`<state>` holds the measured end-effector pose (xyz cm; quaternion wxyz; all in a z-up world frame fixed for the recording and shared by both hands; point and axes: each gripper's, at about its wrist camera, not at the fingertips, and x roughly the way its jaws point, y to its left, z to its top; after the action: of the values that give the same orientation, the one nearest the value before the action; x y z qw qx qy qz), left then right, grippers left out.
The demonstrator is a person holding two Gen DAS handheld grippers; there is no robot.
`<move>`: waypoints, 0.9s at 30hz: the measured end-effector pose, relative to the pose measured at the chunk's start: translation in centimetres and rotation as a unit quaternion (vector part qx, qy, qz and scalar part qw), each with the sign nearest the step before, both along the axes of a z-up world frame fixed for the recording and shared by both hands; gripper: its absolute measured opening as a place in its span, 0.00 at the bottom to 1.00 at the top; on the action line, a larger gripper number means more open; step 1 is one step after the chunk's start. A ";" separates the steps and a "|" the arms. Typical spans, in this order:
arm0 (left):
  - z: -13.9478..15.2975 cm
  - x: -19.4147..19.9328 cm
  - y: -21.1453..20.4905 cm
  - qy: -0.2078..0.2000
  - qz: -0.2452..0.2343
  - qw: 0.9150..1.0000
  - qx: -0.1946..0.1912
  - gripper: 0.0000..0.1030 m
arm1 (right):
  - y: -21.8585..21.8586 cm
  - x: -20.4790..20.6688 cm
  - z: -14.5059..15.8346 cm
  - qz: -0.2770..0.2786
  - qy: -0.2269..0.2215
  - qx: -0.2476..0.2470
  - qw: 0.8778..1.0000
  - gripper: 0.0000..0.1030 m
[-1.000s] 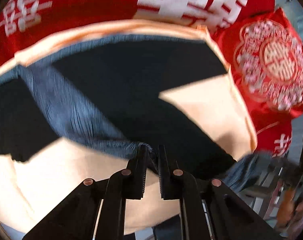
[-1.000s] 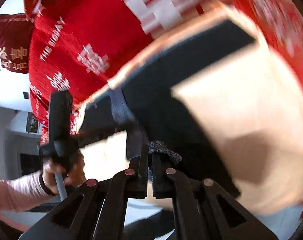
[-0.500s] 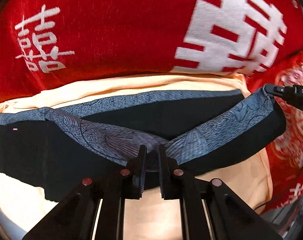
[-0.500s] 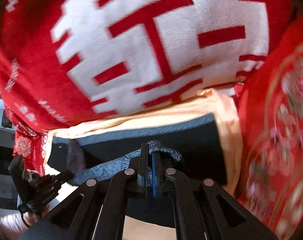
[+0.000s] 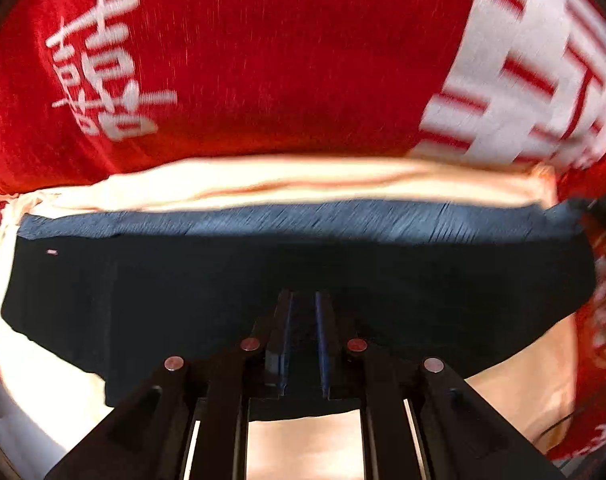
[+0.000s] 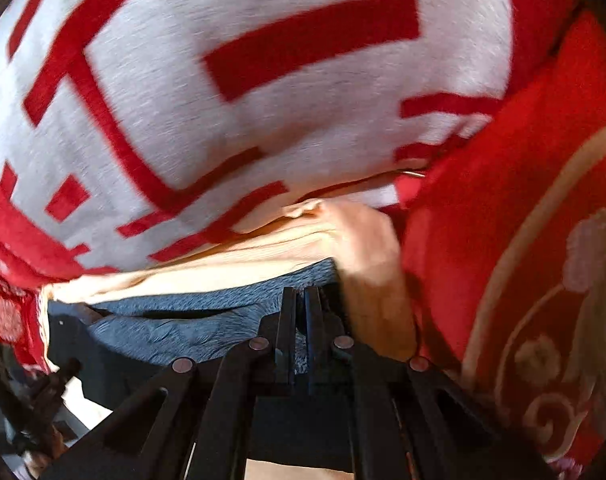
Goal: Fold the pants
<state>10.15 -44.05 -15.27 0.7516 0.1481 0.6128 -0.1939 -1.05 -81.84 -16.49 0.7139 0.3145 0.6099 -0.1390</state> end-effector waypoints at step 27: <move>-6.3 2.5 -1.4 0.020 0.020 0.999 0.024 0.12 | 1.2 2.0 -0.9 0.071 0.026 -0.068 0.995 0.08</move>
<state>12.63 -45.44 -21.54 0.7391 0.1498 0.6351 -0.1670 0.98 -80.62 -17.36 0.7257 0.2175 0.6382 -0.1369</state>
